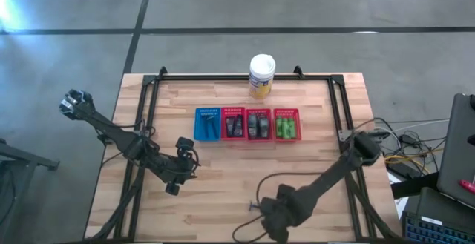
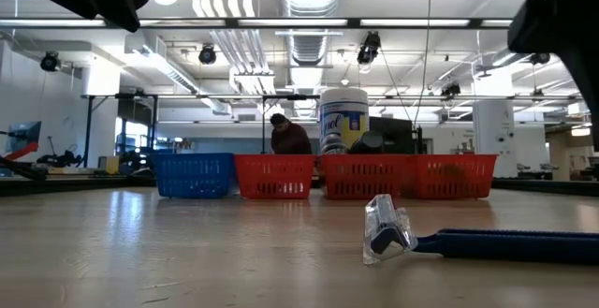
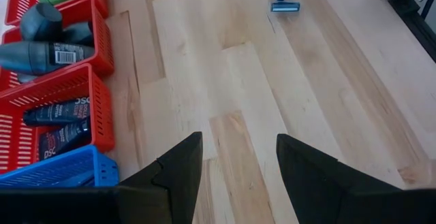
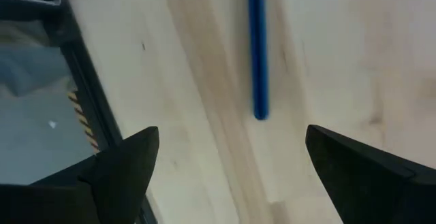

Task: Pick & Place Travel size toiletries
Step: Put the blue razor into the blue bin

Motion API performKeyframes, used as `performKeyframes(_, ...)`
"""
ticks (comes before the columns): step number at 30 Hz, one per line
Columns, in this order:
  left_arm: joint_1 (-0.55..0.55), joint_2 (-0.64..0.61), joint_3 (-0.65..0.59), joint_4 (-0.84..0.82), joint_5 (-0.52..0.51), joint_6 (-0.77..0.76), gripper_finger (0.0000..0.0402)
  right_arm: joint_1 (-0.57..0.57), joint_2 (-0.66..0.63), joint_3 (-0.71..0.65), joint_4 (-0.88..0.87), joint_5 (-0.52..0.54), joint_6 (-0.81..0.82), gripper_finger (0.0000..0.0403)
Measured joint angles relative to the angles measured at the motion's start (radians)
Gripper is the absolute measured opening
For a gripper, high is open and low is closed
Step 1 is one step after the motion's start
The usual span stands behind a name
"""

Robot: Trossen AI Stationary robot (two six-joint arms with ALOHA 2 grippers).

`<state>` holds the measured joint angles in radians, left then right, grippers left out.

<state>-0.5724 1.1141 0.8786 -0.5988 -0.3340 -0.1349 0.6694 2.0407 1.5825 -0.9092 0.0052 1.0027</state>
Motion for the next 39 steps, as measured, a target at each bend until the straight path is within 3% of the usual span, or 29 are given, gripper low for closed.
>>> performKeyframes(7, 0.0, 0.0, 0.0, 0.0, 0.0, -0.002, 0.0193, -0.016, 0.085, 0.055, -0.007, 0.0, 0.0, 0.0368)
performKeyframes(13, 0.0, 0.0, 0.0, 0.0, 0.001, -0.007, 0.0193, -0.063, 0.084, 0.067, 0.003, 0.1, -0.071, 0.0368)
performKeyframes(20, 0.0, 0.0, 0.0, 0.0, 0.001, -0.025, 0.0193, -0.13, 0.121, 0.06, 0.099, 0.035, -0.243, 0.0368)
performKeyframes(26, 0.0, 0.0, 0.0, 0.0, 0.001, -0.034, 0.0193, -0.146, 0.133, 0.054, 0.117, 0.02, -0.269, 0.0362)
performKeyframes(39, 0.0, 0.0, 0.0, -0.002, -0.001, -0.027, 0.0193, -0.123, 0.167, 0.037, 0.147, 0.027, -0.283, 0.0209)
